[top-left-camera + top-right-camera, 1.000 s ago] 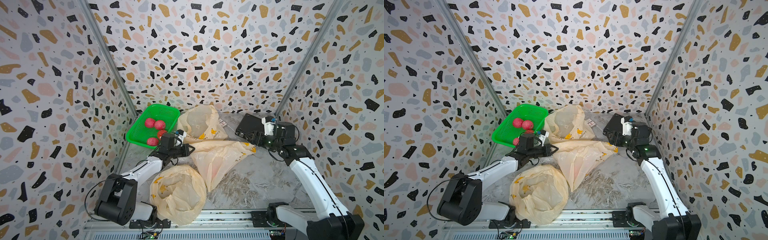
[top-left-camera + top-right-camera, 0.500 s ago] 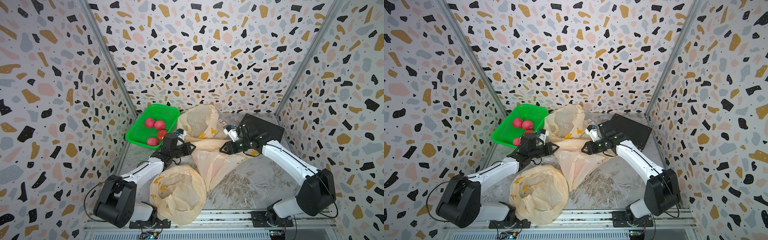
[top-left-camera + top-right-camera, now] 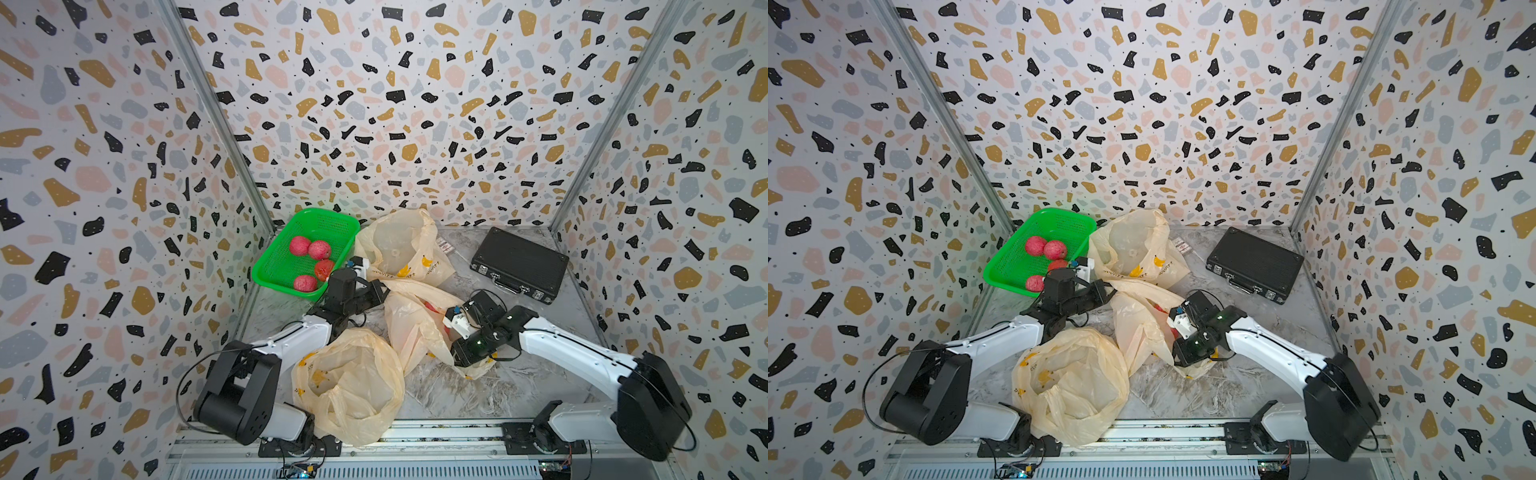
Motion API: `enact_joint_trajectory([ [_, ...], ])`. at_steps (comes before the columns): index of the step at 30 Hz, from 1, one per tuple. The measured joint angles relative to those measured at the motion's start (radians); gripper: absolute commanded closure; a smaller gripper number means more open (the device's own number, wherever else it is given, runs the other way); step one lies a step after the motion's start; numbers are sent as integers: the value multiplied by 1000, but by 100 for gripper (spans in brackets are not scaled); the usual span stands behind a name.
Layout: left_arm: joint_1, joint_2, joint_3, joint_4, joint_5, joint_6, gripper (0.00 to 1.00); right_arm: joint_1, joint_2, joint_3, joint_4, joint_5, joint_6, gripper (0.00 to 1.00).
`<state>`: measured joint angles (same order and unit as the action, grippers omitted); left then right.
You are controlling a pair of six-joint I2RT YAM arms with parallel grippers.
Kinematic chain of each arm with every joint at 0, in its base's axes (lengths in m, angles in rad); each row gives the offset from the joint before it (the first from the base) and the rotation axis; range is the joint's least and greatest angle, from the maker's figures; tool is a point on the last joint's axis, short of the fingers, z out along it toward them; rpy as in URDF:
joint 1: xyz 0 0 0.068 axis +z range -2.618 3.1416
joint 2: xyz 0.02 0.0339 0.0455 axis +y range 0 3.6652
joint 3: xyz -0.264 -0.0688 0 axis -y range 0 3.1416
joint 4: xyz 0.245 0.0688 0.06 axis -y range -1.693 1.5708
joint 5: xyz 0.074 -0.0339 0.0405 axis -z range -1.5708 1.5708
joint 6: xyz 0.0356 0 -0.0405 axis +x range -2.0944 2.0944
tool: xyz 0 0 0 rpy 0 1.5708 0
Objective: Untie the knot of a plastic bag & take out the apple
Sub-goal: Untie the plastic bag at the center of the board.
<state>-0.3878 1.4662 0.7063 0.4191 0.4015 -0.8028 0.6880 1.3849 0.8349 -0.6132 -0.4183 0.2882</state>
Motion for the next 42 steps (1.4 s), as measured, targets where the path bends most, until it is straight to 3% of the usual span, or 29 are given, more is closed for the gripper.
enact_joint_trajectory([
  [3,-28,64,0,72,-7,-30,100,2,71,1,72,48,11,67],
  [4,-41,70,0,82,-7,-32,95,2,75,4,86,61,16,68],
  [5,-54,69,1,85,-7,-31,63,2,75,6,99,70,21,68],
  [6,-67,63,3,85,-6,-24,8,2,71,8,113,77,29,69],
  [7,-77,50,5,84,-6,-19,1,2,66,8,129,82,36,69],
  [14,-129,-211,5,-70,-52,65,1,2,90,8,178,85,95,77],
  [18,-166,-381,13,-240,-113,143,1,2,135,14,186,87,117,78],
  [21,-208,-426,63,-410,-165,184,1,2,151,31,183,92,124,78],
  [24,-269,-395,142,-570,-239,177,1,2,151,54,178,97,133,82],
  [31,-441,-273,185,-647,-396,75,0,4,127,55,188,104,139,85],
  [42,-550,-63,353,-666,-581,-93,1,26,56,34,195,137,130,86],
])
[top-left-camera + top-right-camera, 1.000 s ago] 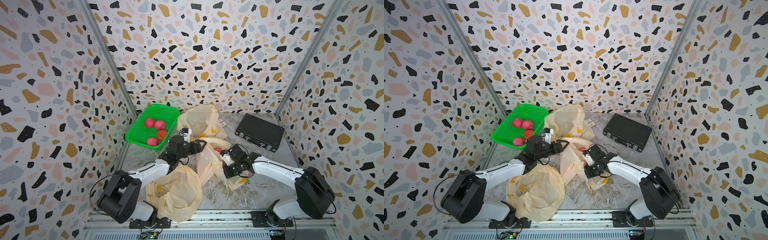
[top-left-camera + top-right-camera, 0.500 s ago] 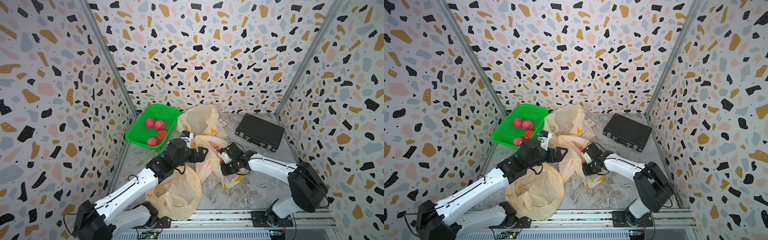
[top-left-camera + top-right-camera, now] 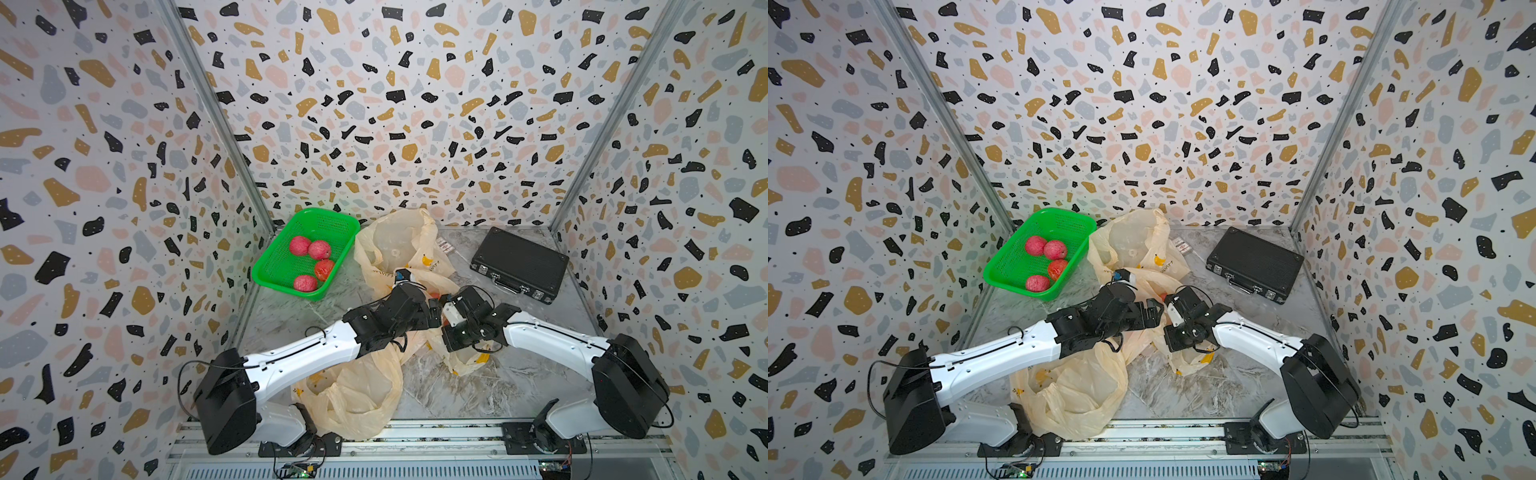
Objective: Untie the knot of a plastic bag & take out the apple
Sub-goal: Untie the plastic bag at the center of the board.
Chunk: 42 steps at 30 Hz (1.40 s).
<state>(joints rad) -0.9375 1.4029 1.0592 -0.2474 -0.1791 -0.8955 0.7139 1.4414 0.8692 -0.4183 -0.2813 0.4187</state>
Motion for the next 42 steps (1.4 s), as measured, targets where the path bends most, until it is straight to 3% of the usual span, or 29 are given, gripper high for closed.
enact_joint_trajectory([
  [11,7,113,12,-35,32,-69,0,0,-113,-33,2,49,-11,89],
  [14,16,115,-9,-35,56,-64,7,0,-148,-43,1,51,-11,88],
  [15,21,116,-13,-33,65,-60,13,0,-159,-43,-3,51,-13,86],
  [16,26,118,-21,-23,76,-56,28,0,-173,-43,-6,52,-16,84],
  [17,37,119,-37,0,98,-55,51,0,-190,-43,-13,54,-19,79],
  [19,63,118,-88,52,140,-49,85,0,-229,-43,-36,57,-30,65],
  [22,100,102,-156,100,177,-17,100,0,-282,-5,-112,72,-66,40],
  [30,127,50,-182,77,251,146,100,-2,-290,213,-249,152,-178,2],
  [33,138,32,-181,48,302,210,100,-5,-246,257,-270,200,-229,1],
  [42,185,-36,-181,-54,452,378,100,-74,65,326,-181,307,-348,2],
])
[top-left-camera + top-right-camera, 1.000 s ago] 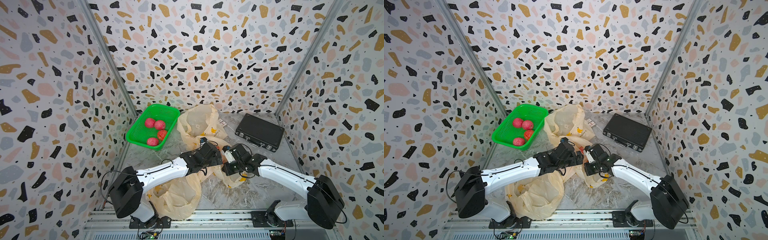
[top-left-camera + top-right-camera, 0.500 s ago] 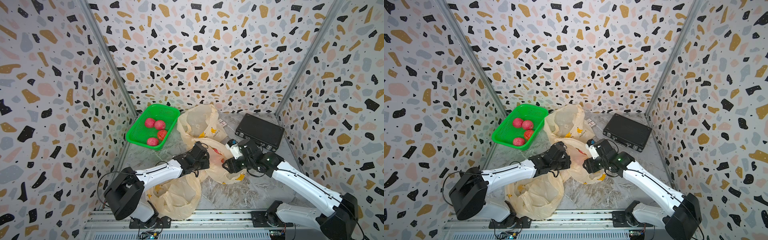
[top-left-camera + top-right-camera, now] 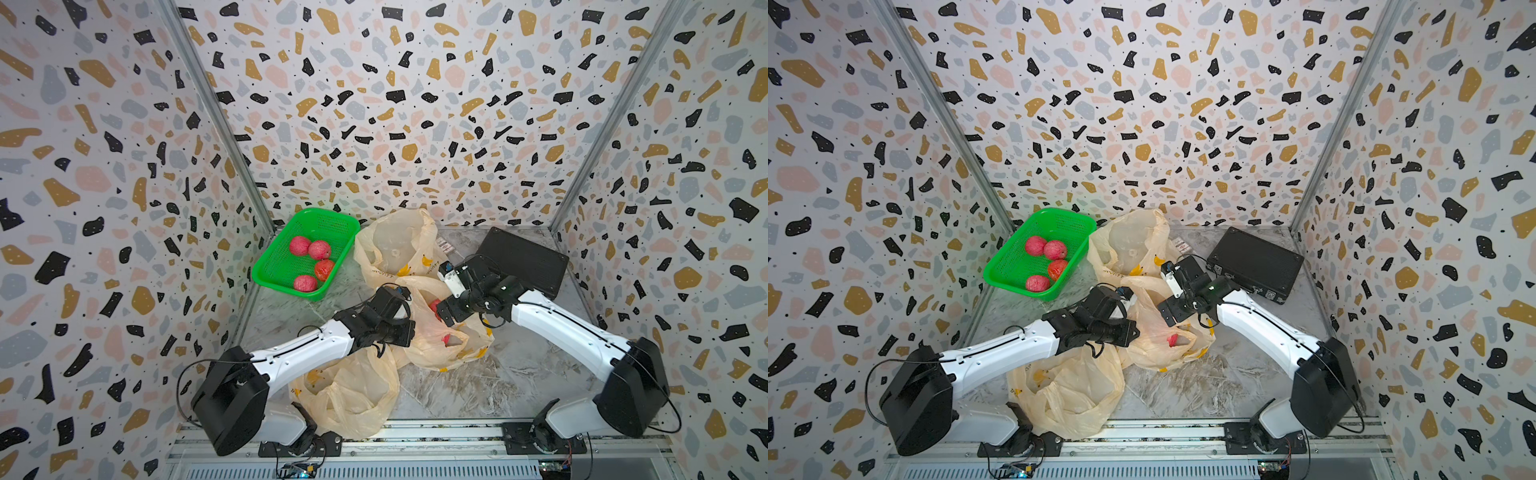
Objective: Untie the knot of a plastic bag & take out the apple
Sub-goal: Untie the plastic bag at the center of the board.
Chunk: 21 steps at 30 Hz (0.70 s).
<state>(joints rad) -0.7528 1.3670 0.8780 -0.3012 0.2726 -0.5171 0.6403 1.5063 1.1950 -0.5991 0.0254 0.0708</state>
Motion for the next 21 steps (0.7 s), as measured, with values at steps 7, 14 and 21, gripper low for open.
enact_joint_trajectory([
  [7,104,-97,-21,-14,109,60,100,-126,167,3,72,4,53,94],
  [14,288,-208,-130,6,132,43,100,-306,146,-11,77,67,117,100],
  [21,345,-182,-235,166,140,-45,100,-318,135,-73,108,73,153,100],
])
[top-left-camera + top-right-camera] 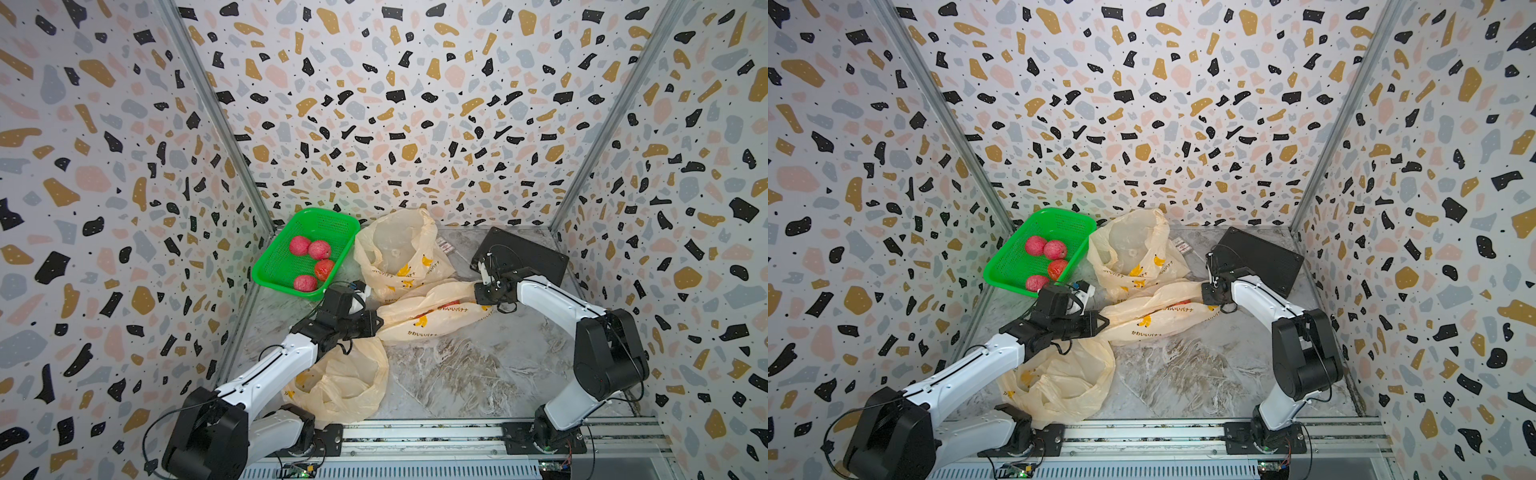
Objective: Untie the knot of a plastic bag & take out the apple
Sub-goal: Untie the plastic bag at the center of the board.
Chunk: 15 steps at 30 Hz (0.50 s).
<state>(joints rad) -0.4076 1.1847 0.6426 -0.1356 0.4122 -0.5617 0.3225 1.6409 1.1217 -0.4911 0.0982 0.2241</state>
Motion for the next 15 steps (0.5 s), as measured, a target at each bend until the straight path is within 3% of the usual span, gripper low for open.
enact_joint_trajectory([
  [2,2,37,-3,45,-1,-19,100,-5,0,-19,19,3,13,99],
  [4,3,83,-15,106,-1,-42,100,-11,2,-38,41,3,24,90],
  [9,3,167,-56,190,-11,-83,83,-33,16,-62,68,5,52,48],
  [13,-10,208,-57,193,-34,-98,80,-42,5,-68,62,-13,73,24],
  [15,-18,219,-57,193,-47,-105,78,-44,-23,-69,47,-32,74,1],
])
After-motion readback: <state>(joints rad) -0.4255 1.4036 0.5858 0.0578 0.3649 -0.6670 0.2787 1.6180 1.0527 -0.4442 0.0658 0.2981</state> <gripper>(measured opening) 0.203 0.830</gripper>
